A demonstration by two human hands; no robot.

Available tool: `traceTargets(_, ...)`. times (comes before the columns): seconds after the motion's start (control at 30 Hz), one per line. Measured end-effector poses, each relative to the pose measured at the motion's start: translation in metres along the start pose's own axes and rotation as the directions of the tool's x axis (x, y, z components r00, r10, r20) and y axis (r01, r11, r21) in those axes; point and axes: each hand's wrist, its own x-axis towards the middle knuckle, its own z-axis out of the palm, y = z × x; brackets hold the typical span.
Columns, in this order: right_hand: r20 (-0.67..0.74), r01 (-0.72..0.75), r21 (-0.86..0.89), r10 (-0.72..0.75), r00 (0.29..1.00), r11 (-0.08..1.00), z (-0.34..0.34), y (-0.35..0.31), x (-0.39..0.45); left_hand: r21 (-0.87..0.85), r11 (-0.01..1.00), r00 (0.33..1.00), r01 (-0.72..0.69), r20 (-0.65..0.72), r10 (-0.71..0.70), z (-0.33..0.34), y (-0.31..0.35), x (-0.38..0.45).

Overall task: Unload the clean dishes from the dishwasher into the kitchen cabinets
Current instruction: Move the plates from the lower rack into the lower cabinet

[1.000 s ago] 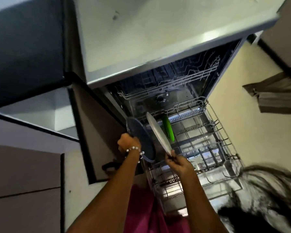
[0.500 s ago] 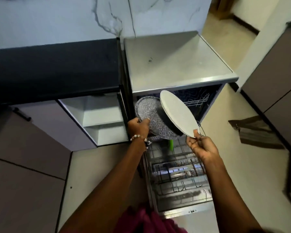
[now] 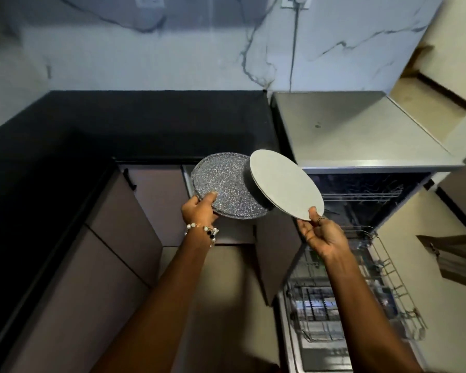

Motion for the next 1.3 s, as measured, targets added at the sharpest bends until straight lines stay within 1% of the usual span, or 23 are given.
traceTargets(0.13,-0.032,-0.012,-0.007,0.012,0.999,1.000,0.033,0.051,0.013,0.044,0.997,0.996,0.062,-0.061,-0.060,-0.054,-0.004,0.050)
traceTargets(0.27,-0.090,-0.046,-0.039,0.043,0.995,0.998,0.052,0.084,0.032,0.138,0.985,0.990,0.103,-0.113,-0.088,-0.079,-0.019,0.093)
traceTargets(0.4,-0.158,-0.100,-0.115,0.081,0.984,0.988,0.060,0.099,0.061,0.214,0.970,0.990,0.115,-0.101,-0.095,-0.076,-0.039,0.129)
traceTargets(0.5,-0.202,-0.147,-0.156,0.114,0.973,0.977,0.057,0.111,0.095,0.207,0.966,0.984,0.157,-0.114,-0.135,-0.067,-0.067,0.165)
traceTargets(0.57,-0.231,-0.150,-0.169,0.109,0.967,0.974,0.055,0.118,0.123,0.282,0.949,0.987,0.144,-0.109,-0.118,-0.060,-0.097,0.198)
traceTargets(0.63,-0.238,-0.162,-0.180,0.117,0.964,0.970,0.054,0.125,0.156,0.332,0.929,0.985,0.162,-0.107,-0.134,-0.052,-0.137,0.236)
traceTargets(0.67,-0.229,-0.166,-0.180,0.122,0.966,0.970,0.052,0.130,0.175,0.340,0.925,0.984,0.170,-0.104,-0.143,-0.046,-0.151,0.252)
traceTargets(0.7,-0.218,-0.163,-0.178,0.123,0.968,0.970,0.051,0.134,0.192,0.348,0.920,0.983,0.178,-0.099,-0.153,-0.038,-0.151,0.258)
traceTargets(0.8,-0.137,-0.143,-0.181,0.119,0.983,0.973,0.046,0.150,0.264,0.213,0.962,0.985,0.172,-0.035,-0.168,-0.004,-0.167,0.290)
traceTargets(0.9,-0.049,-0.071,-0.189,0.063,0.997,0.979,0.041,0.165,0.334,0.147,0.983,0.994,0.106,0.021,-0.111,0.025,-0.197,0.341)
traceTargets(0.97,-0.016,-0.027,-0.189,0.025,1.000,0.982,0.031,0.177,0.381,0.086,0.996,0.998,0.025,0.058,-0.030,0.041,-0.221,0.372)
traceTargets(1.07,0.031,0.016,-0.181,-0.010,0.999,0.983,0.014,0.193,0.444,0.111,0.991,0.997,-0.074,0.003,0.074,0.061,-0.259,0.422)
traceTargets(1.2,0.083,0.126,-0.174,-0.113,0.990,0.977,0.000,0.211,0.510,0.005,0.995,0.994,-0.104,-0.033,0.104,0.081,-0.298,0.476)
traceTargets(1.3,0.098,0.207,-0.183,-0.191,0.977,0.961,-0.001,0.222,0.548,0.002,0.989,0.986,-0.150,-0.067,0.150,0.088,-0.319,0.514)
